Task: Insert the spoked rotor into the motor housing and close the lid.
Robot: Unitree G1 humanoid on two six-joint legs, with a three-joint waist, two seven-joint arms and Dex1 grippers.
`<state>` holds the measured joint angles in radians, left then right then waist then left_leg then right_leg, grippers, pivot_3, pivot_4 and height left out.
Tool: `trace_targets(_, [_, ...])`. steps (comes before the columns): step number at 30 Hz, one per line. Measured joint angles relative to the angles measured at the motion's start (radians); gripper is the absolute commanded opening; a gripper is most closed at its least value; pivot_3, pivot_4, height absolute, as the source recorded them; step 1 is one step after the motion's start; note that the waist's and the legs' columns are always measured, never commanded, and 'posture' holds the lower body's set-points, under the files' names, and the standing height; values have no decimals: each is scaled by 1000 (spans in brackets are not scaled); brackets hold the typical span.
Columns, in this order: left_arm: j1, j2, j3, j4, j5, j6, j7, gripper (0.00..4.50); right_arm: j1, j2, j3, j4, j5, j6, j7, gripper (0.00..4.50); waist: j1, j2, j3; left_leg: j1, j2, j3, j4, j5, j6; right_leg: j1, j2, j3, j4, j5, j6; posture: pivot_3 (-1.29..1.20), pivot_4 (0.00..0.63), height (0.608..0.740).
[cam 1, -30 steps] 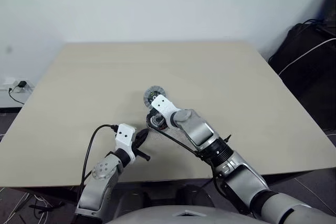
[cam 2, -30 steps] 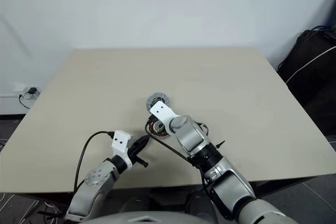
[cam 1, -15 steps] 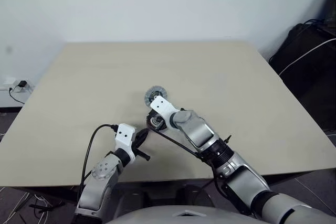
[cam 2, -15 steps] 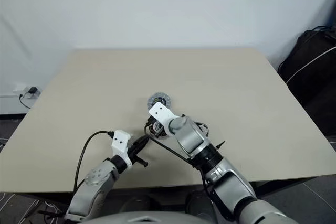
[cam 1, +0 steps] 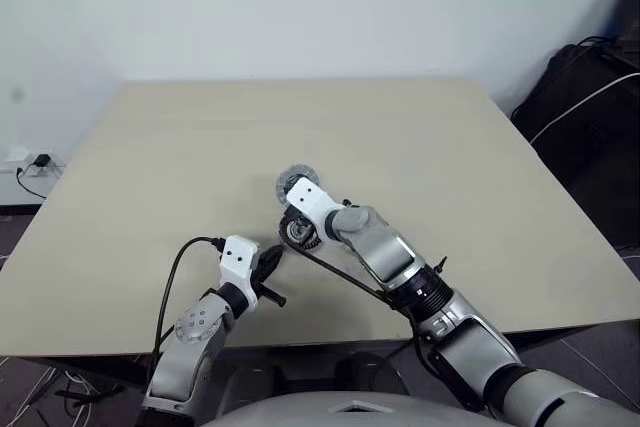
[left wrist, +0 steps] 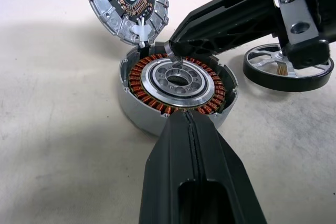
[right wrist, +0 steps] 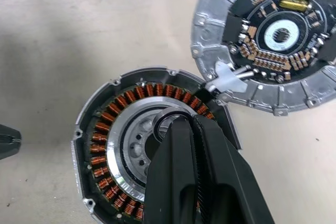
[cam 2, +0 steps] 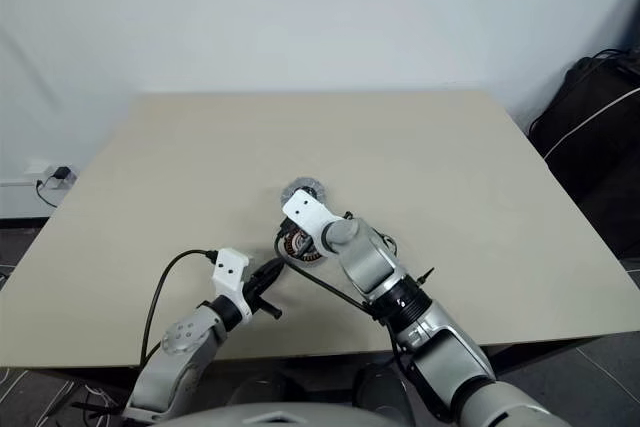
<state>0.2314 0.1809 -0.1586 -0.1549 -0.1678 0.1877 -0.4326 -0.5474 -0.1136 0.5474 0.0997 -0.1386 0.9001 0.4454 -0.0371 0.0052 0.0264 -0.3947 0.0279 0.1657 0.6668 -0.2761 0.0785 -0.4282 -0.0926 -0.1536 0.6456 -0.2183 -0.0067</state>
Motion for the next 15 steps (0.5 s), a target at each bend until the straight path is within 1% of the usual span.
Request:
trace_targets(7, [12,0,0,0,0,0,2,0,-11,-50,73,0,-33,-20,39,32,0,0,0,0,0,0,0,0,0,0,0,0,0,0,0,0,0,740])
trace_targets(15, [12,0,0,0,0,0,2,0,-17,-58,94,0,-51,-20,54,32,0,0,0,0,0,0,0,0,0,0,0,0,0,0,0,0,0,740])
